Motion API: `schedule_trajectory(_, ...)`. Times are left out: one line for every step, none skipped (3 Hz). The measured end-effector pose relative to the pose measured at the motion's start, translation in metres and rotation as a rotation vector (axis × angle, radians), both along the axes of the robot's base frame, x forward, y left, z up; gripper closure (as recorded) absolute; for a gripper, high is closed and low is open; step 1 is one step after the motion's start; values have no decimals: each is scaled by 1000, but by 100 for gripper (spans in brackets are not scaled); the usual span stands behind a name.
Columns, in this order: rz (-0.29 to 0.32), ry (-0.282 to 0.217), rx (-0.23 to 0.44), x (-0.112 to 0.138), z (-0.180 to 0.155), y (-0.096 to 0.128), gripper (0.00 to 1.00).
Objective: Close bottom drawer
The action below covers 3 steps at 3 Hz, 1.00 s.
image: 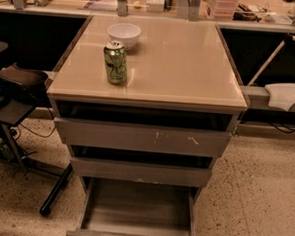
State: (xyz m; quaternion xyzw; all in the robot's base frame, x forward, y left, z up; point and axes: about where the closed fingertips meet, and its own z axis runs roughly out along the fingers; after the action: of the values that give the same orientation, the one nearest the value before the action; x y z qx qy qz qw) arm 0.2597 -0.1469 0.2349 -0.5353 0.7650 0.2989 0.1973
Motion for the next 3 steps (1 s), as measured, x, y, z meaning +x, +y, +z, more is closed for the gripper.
schedule_trajectory(46,17,166,0,-34,29,0)
schedule_trajectory(50,19,277,26,-65,56,0)
schedule_trajectory(18,-26,307,71,-76,60,0)
